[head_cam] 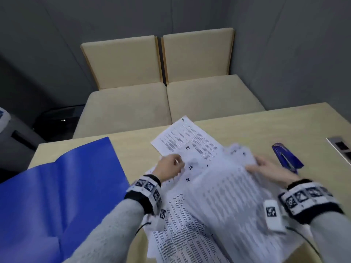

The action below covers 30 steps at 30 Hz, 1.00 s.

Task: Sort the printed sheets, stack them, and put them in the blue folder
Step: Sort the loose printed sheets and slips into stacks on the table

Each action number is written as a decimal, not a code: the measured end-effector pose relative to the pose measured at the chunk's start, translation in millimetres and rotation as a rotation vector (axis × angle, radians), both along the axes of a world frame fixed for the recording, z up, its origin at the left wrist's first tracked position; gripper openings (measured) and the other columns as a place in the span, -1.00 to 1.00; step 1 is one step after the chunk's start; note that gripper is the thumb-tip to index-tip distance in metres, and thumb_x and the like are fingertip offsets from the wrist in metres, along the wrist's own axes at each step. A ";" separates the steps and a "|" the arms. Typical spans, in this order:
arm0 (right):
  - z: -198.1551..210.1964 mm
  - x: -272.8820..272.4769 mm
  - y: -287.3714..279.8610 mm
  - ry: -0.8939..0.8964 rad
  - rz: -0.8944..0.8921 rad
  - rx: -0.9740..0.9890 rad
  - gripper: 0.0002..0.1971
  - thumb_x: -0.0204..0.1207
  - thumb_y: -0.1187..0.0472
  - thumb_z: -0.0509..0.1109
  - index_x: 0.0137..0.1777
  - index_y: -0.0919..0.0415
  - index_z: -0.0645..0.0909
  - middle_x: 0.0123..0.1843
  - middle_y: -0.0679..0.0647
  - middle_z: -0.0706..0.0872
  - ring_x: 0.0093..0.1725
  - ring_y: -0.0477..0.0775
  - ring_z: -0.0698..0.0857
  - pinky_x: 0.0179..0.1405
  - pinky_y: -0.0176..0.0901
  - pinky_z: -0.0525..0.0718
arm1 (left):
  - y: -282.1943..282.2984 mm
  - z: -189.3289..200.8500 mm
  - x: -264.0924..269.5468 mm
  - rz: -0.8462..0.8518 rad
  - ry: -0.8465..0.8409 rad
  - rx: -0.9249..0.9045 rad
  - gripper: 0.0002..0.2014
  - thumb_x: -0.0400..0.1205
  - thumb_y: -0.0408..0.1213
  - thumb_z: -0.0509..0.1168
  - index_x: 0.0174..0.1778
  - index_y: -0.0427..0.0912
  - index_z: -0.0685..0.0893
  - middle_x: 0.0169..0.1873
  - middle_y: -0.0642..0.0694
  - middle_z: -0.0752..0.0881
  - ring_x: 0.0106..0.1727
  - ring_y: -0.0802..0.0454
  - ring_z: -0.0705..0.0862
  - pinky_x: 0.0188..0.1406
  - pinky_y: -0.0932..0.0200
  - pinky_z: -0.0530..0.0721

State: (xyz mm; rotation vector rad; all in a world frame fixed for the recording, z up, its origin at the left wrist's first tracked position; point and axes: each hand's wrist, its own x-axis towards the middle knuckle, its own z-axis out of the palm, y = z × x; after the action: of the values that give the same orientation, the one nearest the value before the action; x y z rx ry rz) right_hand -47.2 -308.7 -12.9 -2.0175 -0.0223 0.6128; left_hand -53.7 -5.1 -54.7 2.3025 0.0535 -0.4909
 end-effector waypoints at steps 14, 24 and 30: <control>-114.2 -42.3 56.5 -0.414 0.201 -0.248 -0.79 0.53 0.43 0.26 0.04 0.15 0.57 0.33 -0.20 0.48 0.27 -0.15 0.41 0.14 -0.29 0.34 | -22.6 -72.8 -26.9 -0.145 -0.247 0.042 -0.90 0.56 -0.28 0.35 -0.12 0.03 0.72 -0.01 0.02 0.63 0.07 0.08 0.45 0.05 0.14 0.48; -123.4 -42.2 67.2 -0.344 0.197 -0.246 -0.70 0.55 0.40 0.22 0.23 0.14 0.55 0.41 -0.08 0.50 0.38 -0.10 0.42 0.36 -0.09 0.39 | -31.1 -70.3 -35.5 -0.142 -0.367 -0.001 -0.83 0.53 -0.48 0.26 -0.08 -0.18 0.71 -0.09 -0.07 0.65 -0.07 -0.04 0.58 -0.06 0.23 0.44; -128.9 -41.3 67.2 -0.335 0.227 -0.227 -0.73 0.52 0.40 0.25 0.05 0.00 0.54 0.42 -0.12 0.48 0.41 -0.07 0.40 0.36 0.00 0.41 | -36.4 -68.8 -44.0 -0.269 -0.406 0.019 -0.71 0.55 -0.52 0.12 0.13 -0.13 0.51 0.09 -0.06 0.44 -0.18 0.08 0.45 -0.21 0.19 0.47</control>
State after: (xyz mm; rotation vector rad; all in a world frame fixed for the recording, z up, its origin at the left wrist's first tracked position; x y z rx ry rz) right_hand -88.5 -241.5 -141.8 -2.3395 -0.4033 0.4250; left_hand -97.7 -41.5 -123.5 2.3961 -0.4550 -0.1466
